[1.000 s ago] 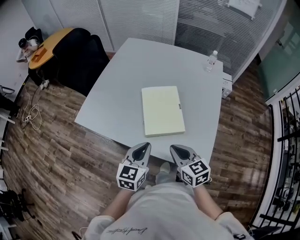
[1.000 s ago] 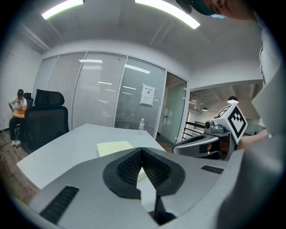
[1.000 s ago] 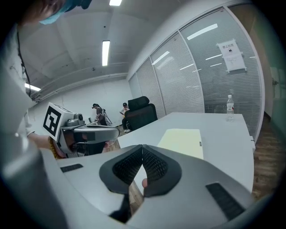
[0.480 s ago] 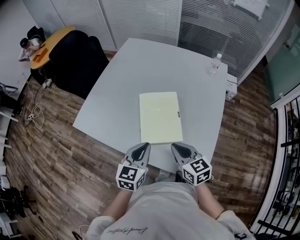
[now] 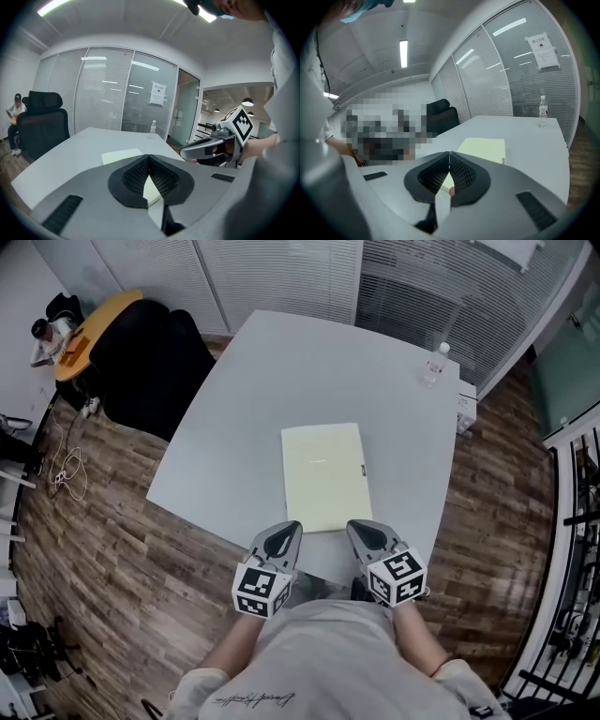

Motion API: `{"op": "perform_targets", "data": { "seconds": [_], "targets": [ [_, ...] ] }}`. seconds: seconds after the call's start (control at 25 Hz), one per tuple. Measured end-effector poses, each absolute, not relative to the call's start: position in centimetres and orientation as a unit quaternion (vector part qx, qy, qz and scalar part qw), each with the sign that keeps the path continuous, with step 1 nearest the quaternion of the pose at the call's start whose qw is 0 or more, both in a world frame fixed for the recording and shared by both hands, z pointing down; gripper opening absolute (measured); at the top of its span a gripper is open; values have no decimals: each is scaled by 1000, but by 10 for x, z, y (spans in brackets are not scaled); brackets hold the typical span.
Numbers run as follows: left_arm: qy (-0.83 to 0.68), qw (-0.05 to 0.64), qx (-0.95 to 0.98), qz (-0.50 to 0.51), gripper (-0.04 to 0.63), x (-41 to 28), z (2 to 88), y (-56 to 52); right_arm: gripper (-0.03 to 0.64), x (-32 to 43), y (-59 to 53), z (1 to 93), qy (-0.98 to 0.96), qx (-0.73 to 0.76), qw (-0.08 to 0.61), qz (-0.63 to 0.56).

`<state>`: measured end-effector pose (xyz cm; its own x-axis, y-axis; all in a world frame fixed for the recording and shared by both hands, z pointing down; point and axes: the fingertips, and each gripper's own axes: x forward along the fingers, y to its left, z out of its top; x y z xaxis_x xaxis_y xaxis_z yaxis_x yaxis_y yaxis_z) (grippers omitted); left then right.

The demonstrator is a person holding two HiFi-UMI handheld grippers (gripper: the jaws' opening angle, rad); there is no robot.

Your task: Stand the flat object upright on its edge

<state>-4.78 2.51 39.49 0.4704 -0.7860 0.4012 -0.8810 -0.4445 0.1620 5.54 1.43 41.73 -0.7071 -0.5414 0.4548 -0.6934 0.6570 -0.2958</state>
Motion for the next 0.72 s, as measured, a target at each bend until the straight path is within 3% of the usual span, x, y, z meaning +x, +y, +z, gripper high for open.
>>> {"op": "perform_targets", "data": {
  "seconds": [0.72],
  "targets": [
    [-468,206,848,140,11,-60,416,-17,25,70,-29,425,-868,392,184,241]
  ]
}}
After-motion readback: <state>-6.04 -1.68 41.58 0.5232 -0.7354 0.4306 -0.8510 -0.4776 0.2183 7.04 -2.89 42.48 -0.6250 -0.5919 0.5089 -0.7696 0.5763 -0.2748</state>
